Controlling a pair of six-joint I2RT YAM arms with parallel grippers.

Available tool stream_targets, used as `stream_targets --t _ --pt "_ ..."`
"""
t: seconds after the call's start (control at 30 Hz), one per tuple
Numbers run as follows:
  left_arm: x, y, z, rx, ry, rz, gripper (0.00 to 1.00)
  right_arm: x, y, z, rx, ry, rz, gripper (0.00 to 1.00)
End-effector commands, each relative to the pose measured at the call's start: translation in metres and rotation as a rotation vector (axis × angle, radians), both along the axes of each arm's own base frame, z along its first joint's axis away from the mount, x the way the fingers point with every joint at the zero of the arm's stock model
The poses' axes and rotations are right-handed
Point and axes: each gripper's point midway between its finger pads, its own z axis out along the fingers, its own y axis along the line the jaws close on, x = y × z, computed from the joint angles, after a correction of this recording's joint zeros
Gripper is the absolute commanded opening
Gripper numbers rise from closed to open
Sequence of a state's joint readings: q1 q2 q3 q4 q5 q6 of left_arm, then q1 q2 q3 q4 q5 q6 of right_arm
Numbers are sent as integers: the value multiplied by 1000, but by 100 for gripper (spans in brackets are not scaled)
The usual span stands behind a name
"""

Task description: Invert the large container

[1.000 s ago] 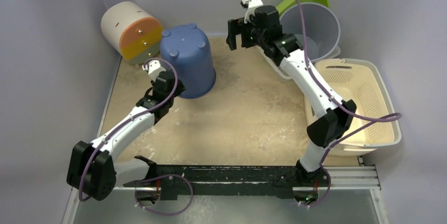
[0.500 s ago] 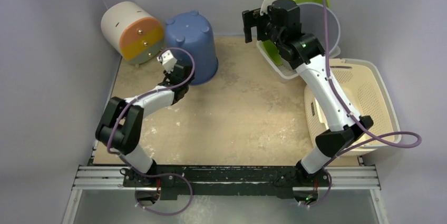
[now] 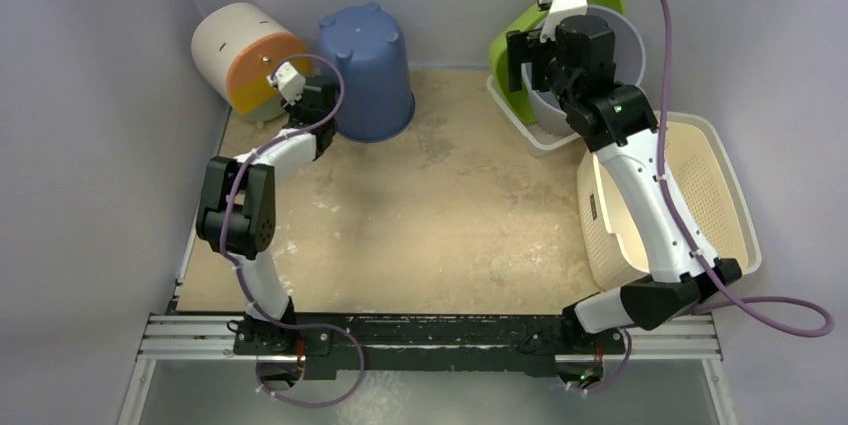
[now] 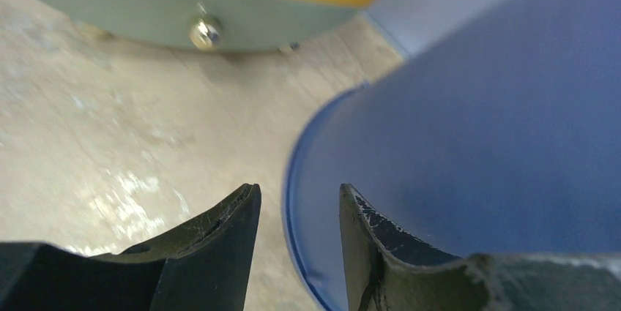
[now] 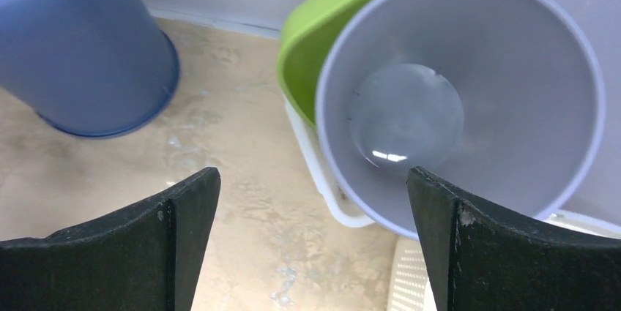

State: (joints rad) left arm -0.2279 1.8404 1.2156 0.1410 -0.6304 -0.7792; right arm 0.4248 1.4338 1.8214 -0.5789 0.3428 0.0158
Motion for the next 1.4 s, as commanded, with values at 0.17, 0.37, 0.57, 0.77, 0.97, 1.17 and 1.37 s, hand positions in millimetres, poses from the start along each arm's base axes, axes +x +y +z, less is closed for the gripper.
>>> stream_targets --t 0.17,0.37,0.57,0.77,0.97,1.17,1.37 --pt "12 30 54 53 -57 -40 43 12 -23 -42 -76 120 -86 99" --pt "-28 14 59 21 13 -173 45 25 -30 -75 -91 209 -114 83" --pt "-70 16 69 13 10 -194 46 39 -33 -107 -118 261 -126 75" --pt "-90 18 84 25 6 -216 46 51 -42 -128 -162 273 -179 70" --pt "-104 22 86 40 11 -210 47 49 -50 -150 -182 310 -230 31" --pt "-117 27 87 44 2 -191 47 42 -69 -154 -250 297 -302 25" --pt "-129 29 91 41 -10 -186 47 37 -79 -170 -286 314 -351 32"
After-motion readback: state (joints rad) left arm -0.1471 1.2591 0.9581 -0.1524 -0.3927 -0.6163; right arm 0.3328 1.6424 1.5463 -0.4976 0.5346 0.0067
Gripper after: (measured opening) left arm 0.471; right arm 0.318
